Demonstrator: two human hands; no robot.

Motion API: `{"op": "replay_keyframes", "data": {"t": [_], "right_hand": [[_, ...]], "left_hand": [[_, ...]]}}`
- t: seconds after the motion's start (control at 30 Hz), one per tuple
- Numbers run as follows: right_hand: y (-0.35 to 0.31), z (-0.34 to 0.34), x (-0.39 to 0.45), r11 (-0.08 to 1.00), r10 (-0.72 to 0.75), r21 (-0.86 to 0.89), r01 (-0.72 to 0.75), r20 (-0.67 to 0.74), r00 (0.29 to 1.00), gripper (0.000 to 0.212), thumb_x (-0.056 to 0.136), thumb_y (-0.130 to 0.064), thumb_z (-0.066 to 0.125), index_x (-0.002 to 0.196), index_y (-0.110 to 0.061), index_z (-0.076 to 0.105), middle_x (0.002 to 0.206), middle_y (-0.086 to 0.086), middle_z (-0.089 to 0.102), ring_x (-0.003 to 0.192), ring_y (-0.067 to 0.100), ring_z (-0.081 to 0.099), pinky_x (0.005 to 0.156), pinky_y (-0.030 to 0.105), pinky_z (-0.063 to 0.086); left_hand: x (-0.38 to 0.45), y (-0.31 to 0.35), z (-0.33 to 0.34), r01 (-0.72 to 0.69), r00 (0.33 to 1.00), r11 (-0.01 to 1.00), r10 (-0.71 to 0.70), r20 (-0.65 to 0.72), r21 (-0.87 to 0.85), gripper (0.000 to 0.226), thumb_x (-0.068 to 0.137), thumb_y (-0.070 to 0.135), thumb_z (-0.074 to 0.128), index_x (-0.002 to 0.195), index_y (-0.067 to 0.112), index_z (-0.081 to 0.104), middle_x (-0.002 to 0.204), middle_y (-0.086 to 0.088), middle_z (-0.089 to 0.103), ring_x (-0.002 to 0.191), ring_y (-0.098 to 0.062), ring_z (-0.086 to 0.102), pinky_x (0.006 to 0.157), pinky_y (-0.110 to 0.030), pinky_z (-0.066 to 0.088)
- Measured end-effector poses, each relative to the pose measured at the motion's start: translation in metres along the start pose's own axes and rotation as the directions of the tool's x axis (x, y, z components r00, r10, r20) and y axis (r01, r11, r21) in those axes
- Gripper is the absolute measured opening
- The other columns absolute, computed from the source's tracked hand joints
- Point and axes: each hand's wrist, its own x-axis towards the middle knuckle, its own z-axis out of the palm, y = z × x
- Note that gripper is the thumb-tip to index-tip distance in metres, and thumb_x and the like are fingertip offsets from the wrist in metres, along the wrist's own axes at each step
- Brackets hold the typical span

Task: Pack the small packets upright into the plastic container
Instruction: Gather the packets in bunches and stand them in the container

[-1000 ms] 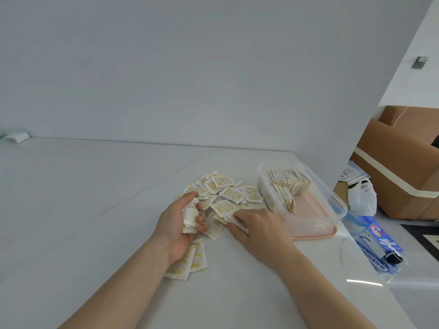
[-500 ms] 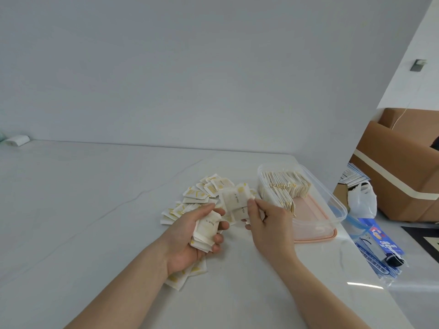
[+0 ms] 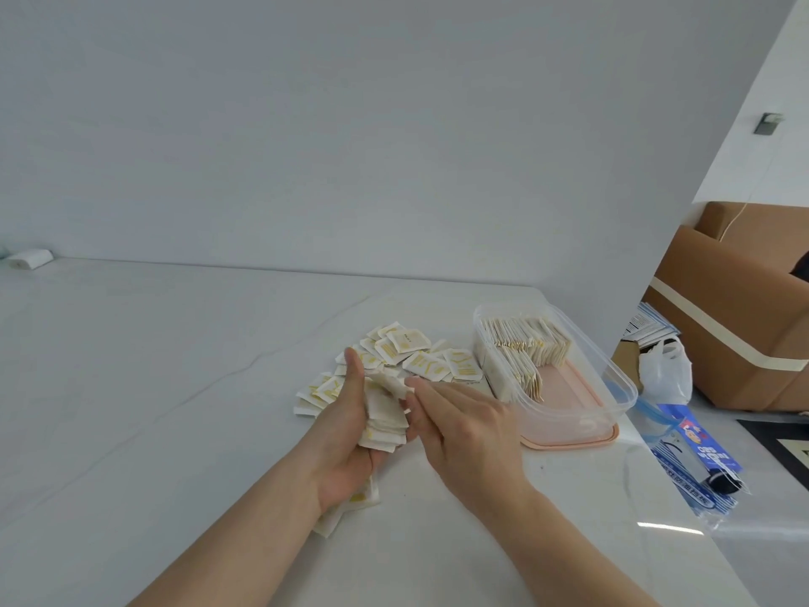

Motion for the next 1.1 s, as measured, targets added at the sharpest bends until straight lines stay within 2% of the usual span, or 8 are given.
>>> {"op": "replay_keyframes", "data": {"t": [0.13, 0.37, 0.53, 0.63, 0.73, 0.9, 1.03, 1.1], "right_hand": [[-0.001, 0.001, 0.000, 0.998, -0.054, 0.016, 0.053, 0.035, 0.998, 0.020, 0.103, -0.025, 0.062, 0.113, -0.017, 0.077, 0.113, -0.009, 0.076, 0.103, 0.012, 0.072, 0.068, 0.031, 0.059], [0.004, 0.006, -0.004, 0.987, 0.011, 0.161, -0.029, 0.114, 0.993, 0.026, 0.102, -0.027, 0.063, 0.123, -0.016, 0.074, 0.123, -0.007, 0.073, 0.109, 0.015, 0.069, 0.085, 0.031, 0.057], [0.005, 0.001, 0.000, 0.930, 0.221, 0.287, -0.228, 0.056, 0.974, 0.024, 0.105, -0.028, 0.057, 0.113, -0.017, 0.077, 0.086, -0.013, 0.069, 0.070, 0.008, 0.060, 0.057, 0.026, 0.048], [0.007, -0.003, 0.004, 0.912, 0.324, 0.261, -0.317, 0.021, 0.946, 0.031, 0.105, -0.029, 0.055, 0.080, -0.018, 0.070, 0.064, -0.011, 0.041, 0.055, 0.013, 0.040, 0.047, 0.033, 0.034], [0.008, -0.004, 0.006, 0.896, 0.362, 0.273, -0.350, 0.005, 0.932, 0.038, 0.103, -0.029, 0.055, 0.067, -0.017, 0.055, 0.060, -0.009, 0.037, 0.052, 0.012, 0.034, 0.047, 0.034, 0.031], [0.003, -0.002, 0.005, 0.872, 0.410, 0.298, -0.388, -0.010, 0.912, 0.018, 0.096, -0.032, 0.067, 0.099, -0.019, 0.079, 0.058, -0.017, 0.044, 0.051, 0.004, 0.040, 0.051, 0.020, 0.036], [-0.003, 0.000, 0.003, 0.891, 0.338, 0.303, -0.338, 0.053, 0.940, 0.029, 0.093, -0.041, 0.069, 0.113, -0.022, 0.076, 0.065, -0.018, 0.050, 0.057, -0.002, 0.044, 0.056, 0.017, 0.041], [-0.007, -0.001, 0.001, 0.909, 0.251, 0.312, -0.277, 0.120, 0.960, 0.036, 0.092, -0.043, 0.070, 0.120, -0.020, 0.073, 0.072, -0.018, 0.053, 0.063, -0.007, 0.046, 0.060, 0.014, 0.041]], "left_hand": [[-0.005, 0.004, 0.003, 0.012, 1.000, 1.000, -0.012, 0.025, -0.027, 0.060, 0.101, 0.056, 0.047, 0.121, 0.006, 0.076, 0.122, -0.014, 0.074, 0.097, -0.022, 0.075, 0.085, -0.033, 0.056], [0.000, 0.005, -0.009, -0.068, 0.997, 0.994, 0.067, -0.026, -0.080, 0.034, 0.096, 0.034, 0.057, 0.109, 0.007, 0.073, 0.101, -0.015, 0.071, 0.081, -0.028, 0.067, 0.074, -0.038, 0.049], [-0.001, 0.006, -0.006, -0.122, 0.992, 0.991, 0.121, -0.023, -0.063, 0.035, 0.097, 0.030, 0.056, 0.077, 0.011, 0.079, 0.087, -0.013, 0.067, 0.075, -0.026, 0.062, 0.070, -0.038, 0.044], [-0.004, 0.007, -0.002, -0.083, 0.996, 0.995, 0.085, 0.021, -0.062, 0.036, 0.099, 0.039, 0.057, 0.090, 0.011, 0.077, 0.090, -0.012, 0.067, 0.074, -0.023, 0.061, 0.064, -0.034, 0.044], [-0.005, 0.005, -0.001, -0.052, 0.997, 0.998, 0.054, 0.051, -0.039, 0.039, 0.097, 0.046, 0.061, 0.106, 0.011, 0.072, 0.092, -0.011, 0.066, 0.074, -0.022, 0.059, 0.063, -0.032, 0.044], [-0.009, -0.002, 0.006, -0.057, 0.998, 0.981, 0.054, 0.019, 0.186, 0.046, 0.093, 0.056, 0.056, 0.103, 0.019, 0.082, 0.100, -0.004, 0.073, 0.088, -0.021, 0.066, 0.080, -0.035, 0.046], [-0.013, -0.003, 0.010, -0.015, 0.998, 0.976, 0.002, 0.056, 0.219, 0.060, 0.099, 0.062, 0.044, 0.114, 0.017, 0.080, 0.120, -0.012, 0.074, 0.111, -0.026, 0.070, 0.107, -0.042, 0.047], [-0.013, -0.002, 0.008, -0.006, 0.997, 0.980, -0.009, 0.074, 0.199, 0.069, 0.098, 0.065, 0.043, 0.119, 0.008, 0.076, 0.118, -0.019, 0.072, 0.112, -0.029, 0.071, 0.104, -0.039, 0.053]]}}
